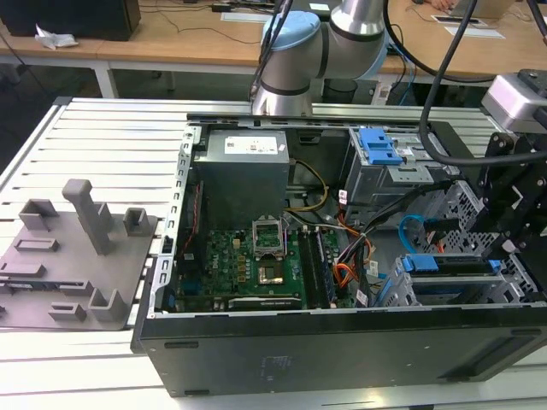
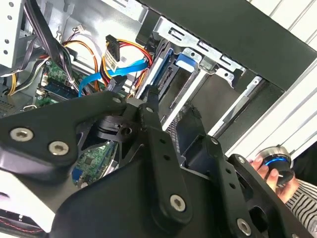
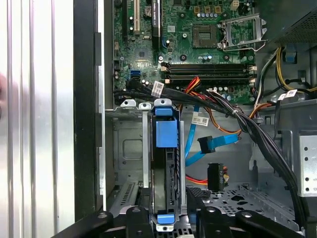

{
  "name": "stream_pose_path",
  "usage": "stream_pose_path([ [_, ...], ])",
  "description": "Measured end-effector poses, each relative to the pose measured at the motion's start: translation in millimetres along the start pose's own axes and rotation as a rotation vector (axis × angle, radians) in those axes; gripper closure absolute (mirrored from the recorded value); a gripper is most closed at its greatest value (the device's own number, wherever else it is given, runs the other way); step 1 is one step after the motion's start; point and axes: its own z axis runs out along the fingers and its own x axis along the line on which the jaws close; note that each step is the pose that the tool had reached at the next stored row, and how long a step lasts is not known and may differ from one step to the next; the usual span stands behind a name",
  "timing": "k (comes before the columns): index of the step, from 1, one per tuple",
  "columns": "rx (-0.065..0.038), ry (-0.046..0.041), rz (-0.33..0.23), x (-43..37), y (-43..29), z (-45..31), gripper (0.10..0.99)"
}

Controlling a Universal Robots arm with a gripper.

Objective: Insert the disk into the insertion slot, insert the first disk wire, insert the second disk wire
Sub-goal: 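Insert the first disk wire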

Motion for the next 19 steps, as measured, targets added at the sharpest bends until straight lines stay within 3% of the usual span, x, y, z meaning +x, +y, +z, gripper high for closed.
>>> stream_pose_path([
  [3, 0.000, 0.0002, 0.000, -2.3, 0.1, -0.1, 0.667],
  [5, 0.000, 0.0005, 0.000, -8.5, 0.2, -0.1, 0.667],
  [7, 0.000, 0.0015, 0.000, -18.4, 0.5, -0.1, 0.667],
  [9, 0.000, 0.0032, 0.000, -33.4, 0.8, 0.0, 0.667],
  [14, 0.000, 0.0065, 0.000, -58.0, 1.4, -0.1, 0.667],
  [17, 0.000, 0.0077, 0.000, -69.1, 1.7, -0.1, 0.667],
  [19, 0.000, 0.0077, 0.000, -70.7, 1.7, 1.7, 0.667],
])
